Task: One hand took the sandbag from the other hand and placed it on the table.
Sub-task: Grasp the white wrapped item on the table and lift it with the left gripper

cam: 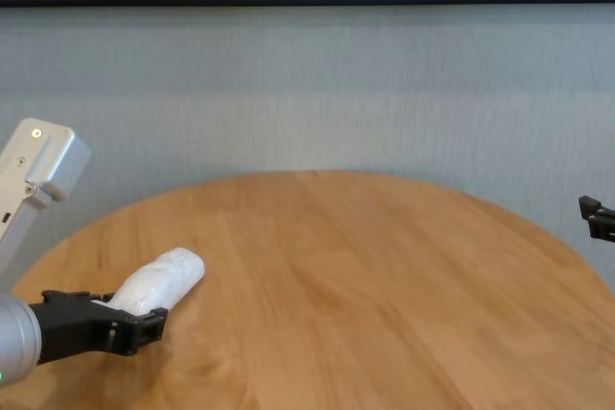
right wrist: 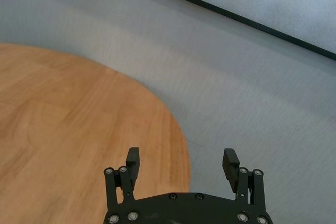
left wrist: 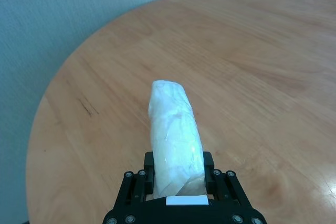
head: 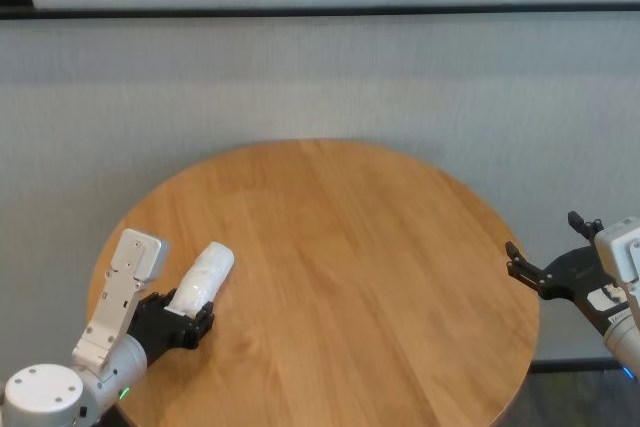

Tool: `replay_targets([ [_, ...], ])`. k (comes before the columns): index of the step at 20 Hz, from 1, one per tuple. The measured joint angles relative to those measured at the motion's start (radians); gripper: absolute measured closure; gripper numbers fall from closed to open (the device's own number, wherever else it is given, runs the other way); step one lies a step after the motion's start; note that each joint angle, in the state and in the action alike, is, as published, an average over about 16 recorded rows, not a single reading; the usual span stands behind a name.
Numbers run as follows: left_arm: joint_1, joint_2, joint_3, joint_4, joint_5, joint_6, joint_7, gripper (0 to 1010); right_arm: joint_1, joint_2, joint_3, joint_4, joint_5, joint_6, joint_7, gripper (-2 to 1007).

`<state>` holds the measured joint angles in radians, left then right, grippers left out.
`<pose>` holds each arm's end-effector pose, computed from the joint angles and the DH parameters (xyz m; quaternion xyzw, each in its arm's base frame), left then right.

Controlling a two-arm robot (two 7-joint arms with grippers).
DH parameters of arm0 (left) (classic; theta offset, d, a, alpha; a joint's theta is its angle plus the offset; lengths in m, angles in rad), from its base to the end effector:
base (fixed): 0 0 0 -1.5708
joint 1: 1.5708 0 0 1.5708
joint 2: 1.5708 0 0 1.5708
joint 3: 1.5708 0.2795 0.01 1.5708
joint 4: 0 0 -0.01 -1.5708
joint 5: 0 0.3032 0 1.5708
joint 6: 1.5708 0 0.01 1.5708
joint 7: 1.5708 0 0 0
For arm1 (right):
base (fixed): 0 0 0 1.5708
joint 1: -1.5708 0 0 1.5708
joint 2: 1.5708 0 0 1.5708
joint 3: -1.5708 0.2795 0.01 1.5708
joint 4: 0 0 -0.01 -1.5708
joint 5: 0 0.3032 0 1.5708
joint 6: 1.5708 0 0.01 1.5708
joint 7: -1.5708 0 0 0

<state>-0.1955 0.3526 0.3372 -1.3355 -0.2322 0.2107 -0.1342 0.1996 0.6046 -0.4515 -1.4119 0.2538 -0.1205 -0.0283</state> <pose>0.3616 0.0286 -0.3132 0.1865 0.0578 0.5604 0.8049 0.3511 -0.0781 -0.2928 -0.1415 -0.1325 -0.5799 0.7913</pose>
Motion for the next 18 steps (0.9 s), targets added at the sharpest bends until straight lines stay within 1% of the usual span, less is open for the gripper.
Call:
replay_targets([
  [18,0.000,0.000,0.000,0.000,0.000,0.000,0.000,452,0.000,0.000,0.000,0.000,0.000,0.000,0.000,5],
])
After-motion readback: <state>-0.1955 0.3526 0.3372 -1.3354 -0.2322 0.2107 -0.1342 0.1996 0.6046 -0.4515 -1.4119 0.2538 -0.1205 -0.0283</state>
